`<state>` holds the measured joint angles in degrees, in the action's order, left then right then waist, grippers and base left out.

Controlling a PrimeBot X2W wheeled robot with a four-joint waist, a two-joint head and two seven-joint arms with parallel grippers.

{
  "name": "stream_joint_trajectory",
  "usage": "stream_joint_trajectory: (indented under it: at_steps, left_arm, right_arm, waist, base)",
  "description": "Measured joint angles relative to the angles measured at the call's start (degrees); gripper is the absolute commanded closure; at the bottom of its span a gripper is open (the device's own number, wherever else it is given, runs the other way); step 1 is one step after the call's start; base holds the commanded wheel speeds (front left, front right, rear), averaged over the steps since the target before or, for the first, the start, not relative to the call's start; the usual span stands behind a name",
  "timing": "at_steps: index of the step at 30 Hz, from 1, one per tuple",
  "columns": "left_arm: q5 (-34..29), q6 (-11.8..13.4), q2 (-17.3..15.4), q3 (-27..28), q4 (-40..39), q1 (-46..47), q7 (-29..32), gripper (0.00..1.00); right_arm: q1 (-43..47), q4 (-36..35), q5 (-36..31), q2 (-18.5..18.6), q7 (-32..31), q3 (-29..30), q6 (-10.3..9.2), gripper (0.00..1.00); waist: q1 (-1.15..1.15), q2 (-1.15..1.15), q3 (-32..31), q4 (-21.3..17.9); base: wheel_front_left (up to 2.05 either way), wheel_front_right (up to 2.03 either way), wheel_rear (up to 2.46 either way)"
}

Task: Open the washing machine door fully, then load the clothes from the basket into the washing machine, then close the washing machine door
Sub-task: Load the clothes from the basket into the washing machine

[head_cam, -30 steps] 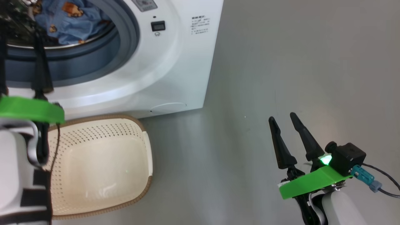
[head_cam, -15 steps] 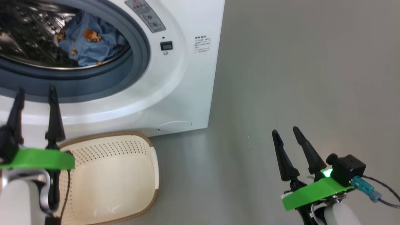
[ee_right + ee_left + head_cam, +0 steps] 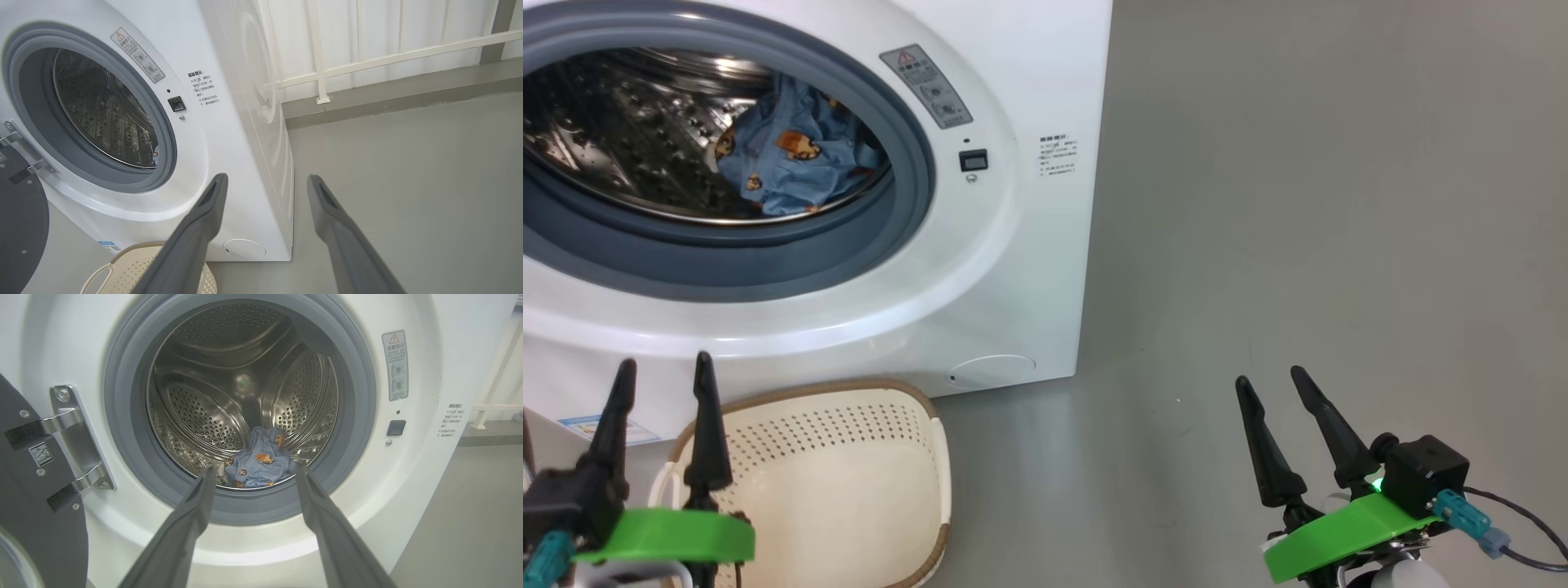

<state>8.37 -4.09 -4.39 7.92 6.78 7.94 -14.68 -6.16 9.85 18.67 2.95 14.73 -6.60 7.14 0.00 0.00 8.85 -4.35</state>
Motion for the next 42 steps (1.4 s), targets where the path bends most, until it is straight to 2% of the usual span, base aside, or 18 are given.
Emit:
stream_joint_trajectory:
  at_steps: [6, 20, 34, 42]
  left_arm:
    - [0.01, 0.67, 0.79, 0.21, -2.93, -4.06, 0.02, 0.00]
    - [0.00, 1.41, 1.56, 0.05, -5.20, -11.55, 0.04, 0.00]
    - [0.51, 2.57, 1.71, -0.56, -5.31, -12.71, 0.04, 0.00]
    - [0.43, 2.31, 1.71, -0.11, -5.23, -12.68, 0.04, 0.00]
  right_arm:
    - [0.36, -0.89, -3.00, -0.02, -0.01, 1.49, 0.00, 0.00]
    - [1.68, -2.52, -4.09, -0.03, 0.00, 2.14, 0.00, 0.00]
    - [1.77, -2.80, -4.89, -0.03, 0.00, 2.48, 0.00, 0.00]
    - [1.77, -2.81, -4.98, -0.03, 0.00, 2.99, 0.00, 0.00]
  waist:
    - [0.00, 0.00, -0.83, 0.90]
    - [0.00, 0.00, -2.52, 1.89]
    - [0.00, 0.00, -2.49, 2.08]
    - [0.00, 0.00, -2.10, 2.30]
  base:
    - [0.00, 0.00, 0.00]
    - [0.00, 0.00, 0.00]
    - [0.00, 0.00, 0.00]
    - [0.00, 0.00, 0.00]
